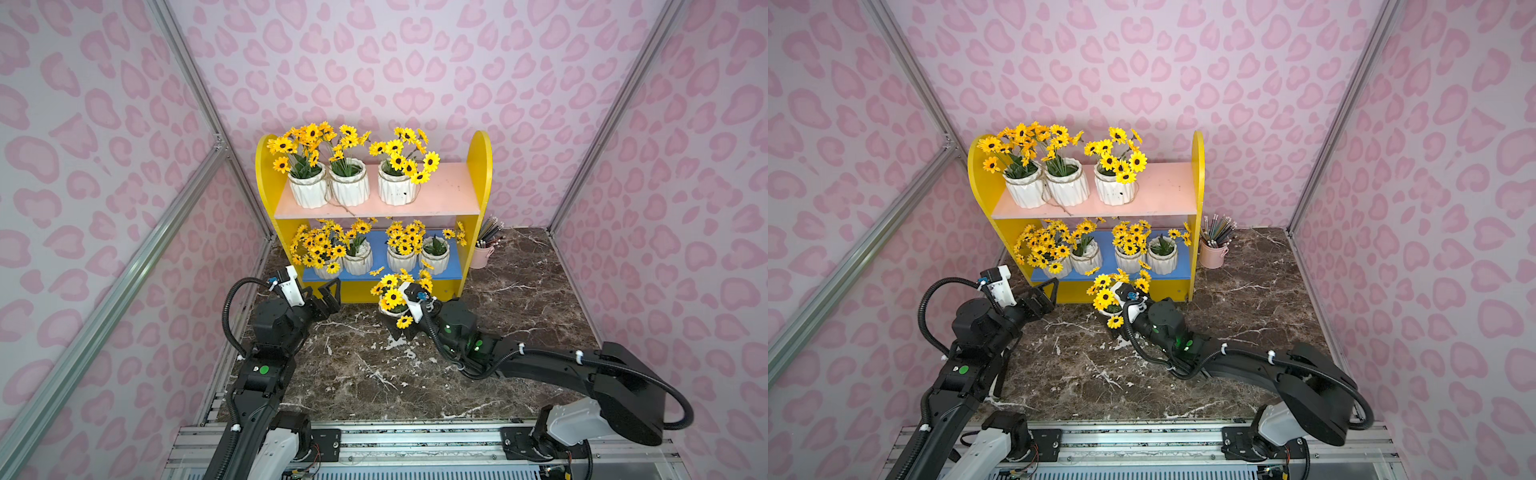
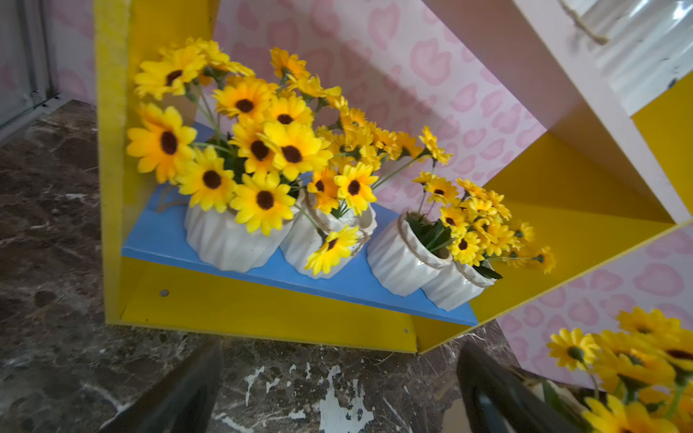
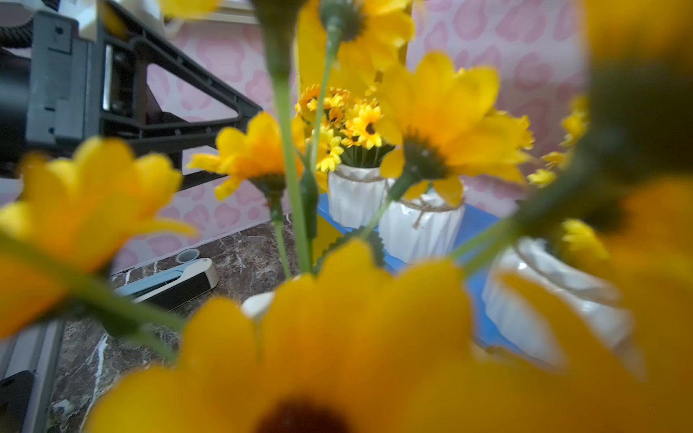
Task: Take the sunflower pots off the shelves
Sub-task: Place the sunflower pot at the center of the board.
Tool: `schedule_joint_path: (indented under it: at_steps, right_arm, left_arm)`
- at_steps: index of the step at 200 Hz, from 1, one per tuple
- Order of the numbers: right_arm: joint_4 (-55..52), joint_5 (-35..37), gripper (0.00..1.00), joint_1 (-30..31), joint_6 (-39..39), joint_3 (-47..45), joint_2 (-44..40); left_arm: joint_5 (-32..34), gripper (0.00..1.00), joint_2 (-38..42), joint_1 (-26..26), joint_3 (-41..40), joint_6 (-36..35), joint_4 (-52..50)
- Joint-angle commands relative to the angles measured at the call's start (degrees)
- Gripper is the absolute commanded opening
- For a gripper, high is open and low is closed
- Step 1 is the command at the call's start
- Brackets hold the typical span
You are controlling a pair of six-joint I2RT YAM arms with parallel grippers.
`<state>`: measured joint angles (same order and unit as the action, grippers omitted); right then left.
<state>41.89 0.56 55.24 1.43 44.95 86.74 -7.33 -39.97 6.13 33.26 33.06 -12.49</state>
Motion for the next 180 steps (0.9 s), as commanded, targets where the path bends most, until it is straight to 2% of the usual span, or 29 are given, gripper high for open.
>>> schedule_joint_path:
  at_steps: [1,63,123,180]
  right_arm:
    - [16.2,-6.1,0.0,0.6,-1.9,2.3,7.1]
    - [28.7,-12.1,0.0,2.9,-3.2,14.3,30.0]
    - [23.5,-14.4,0.0,4.3,-3.1,31.9,47.6]
    - [15.5,-14.9,0.0,4.3,-1.0,46.8,58.3]
  left_arm:
    - [6.7,0.99,2.4,-0.5,-0.8,1.6,-0.3]
    - [6.8,1.0,6.1,-4.1,-0.8,-1.3,-1.6]
    - [6.9,0.99,7.8,-4.2,-0.2,-3.4,-2.8]
    - [6.6,0.98,8.5,-4.0,-0.3,-3.5,-2.4]
